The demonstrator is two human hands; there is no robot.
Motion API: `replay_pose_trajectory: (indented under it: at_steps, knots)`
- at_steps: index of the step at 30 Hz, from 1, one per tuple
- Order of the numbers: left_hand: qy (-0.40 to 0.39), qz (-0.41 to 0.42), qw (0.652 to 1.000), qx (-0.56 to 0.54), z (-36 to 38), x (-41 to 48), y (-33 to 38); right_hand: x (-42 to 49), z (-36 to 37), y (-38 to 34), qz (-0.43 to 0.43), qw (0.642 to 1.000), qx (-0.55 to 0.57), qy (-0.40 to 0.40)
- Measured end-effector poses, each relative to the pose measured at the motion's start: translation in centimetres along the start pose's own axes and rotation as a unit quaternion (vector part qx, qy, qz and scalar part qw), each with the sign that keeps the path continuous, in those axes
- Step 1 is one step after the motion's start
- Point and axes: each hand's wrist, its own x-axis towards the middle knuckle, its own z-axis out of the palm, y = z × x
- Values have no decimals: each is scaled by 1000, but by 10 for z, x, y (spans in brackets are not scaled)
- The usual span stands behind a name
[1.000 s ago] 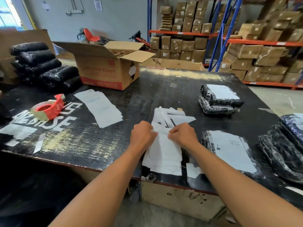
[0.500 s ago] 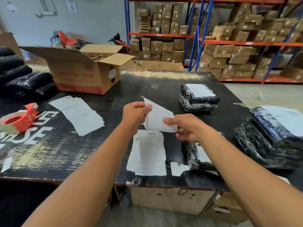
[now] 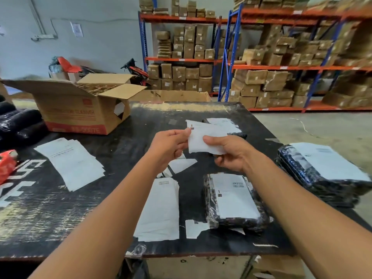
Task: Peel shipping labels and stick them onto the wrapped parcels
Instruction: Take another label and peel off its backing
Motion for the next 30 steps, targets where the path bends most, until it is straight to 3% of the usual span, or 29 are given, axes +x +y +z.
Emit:
replay_pose_trajectory:
  at_steps: [4,30]
  knots:
    - [-57,-4,998,24,16,-4,-7,1,-25,-18,-20,999,-8,42]
    - [-55,41,997,-20,95,-1,0,6,-92,-41,-9,999,-14,49]
